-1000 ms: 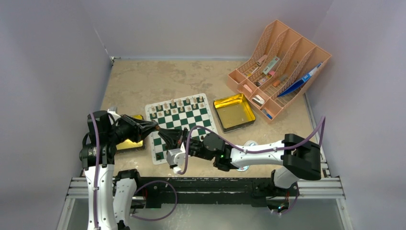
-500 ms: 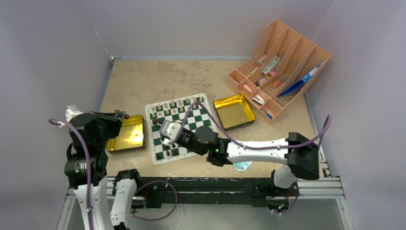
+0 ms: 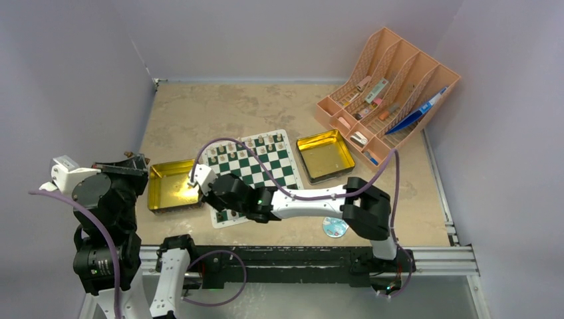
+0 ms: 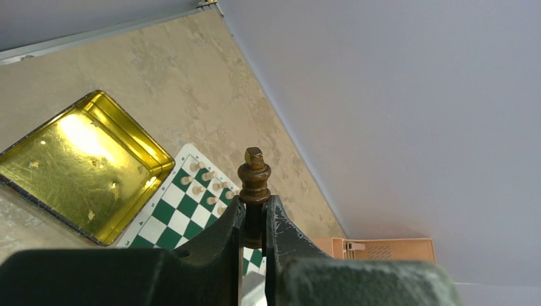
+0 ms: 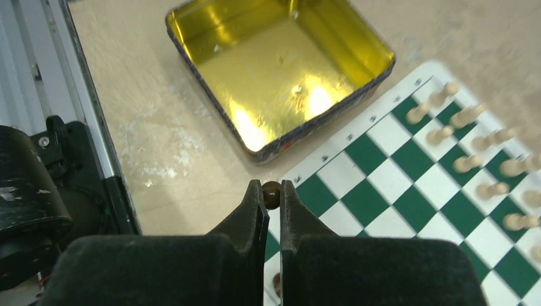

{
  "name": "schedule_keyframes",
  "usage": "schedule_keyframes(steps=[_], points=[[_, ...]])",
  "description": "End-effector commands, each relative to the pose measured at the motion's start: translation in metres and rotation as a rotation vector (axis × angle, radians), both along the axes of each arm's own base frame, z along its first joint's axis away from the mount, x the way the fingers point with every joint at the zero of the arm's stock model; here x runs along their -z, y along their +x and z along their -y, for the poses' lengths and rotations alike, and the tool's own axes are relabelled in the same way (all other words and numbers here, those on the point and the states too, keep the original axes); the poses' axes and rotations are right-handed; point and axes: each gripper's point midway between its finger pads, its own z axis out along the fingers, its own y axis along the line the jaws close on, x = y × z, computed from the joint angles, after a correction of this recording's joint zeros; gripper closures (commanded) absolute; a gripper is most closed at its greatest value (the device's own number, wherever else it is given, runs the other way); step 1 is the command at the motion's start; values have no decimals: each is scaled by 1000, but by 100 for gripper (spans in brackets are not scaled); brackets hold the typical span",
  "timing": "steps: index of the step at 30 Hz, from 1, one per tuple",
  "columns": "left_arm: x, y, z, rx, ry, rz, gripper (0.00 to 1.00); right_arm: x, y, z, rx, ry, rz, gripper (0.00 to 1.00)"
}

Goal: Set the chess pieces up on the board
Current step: Place the chess piece on the chessboard.

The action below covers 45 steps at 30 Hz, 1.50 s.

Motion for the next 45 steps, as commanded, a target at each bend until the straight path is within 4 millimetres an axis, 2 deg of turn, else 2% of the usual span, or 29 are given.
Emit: schedule_keyframes(steps=[1,6,13,25,38,45], points=[[-9,-8,-3,-26,4,19,100,7,-8,0,65,-48,-159,100],[-8,-6,-2,-19,-5,14,100,25,-6,-6,104,-98,-204,98],[-3,-7,-1,-16,-16,2,100,69,-2,-5,154,-225,-242,97],[5,-2,4,6,-35,-7,100,76,21,4,219,-202,-255,96],[7,-2,4,8,-35,-11,100,102,16,9,221,-237,-307,92],[7,0,4,11,-38,-9,100,105,12,6,204,-235,-326,91]])
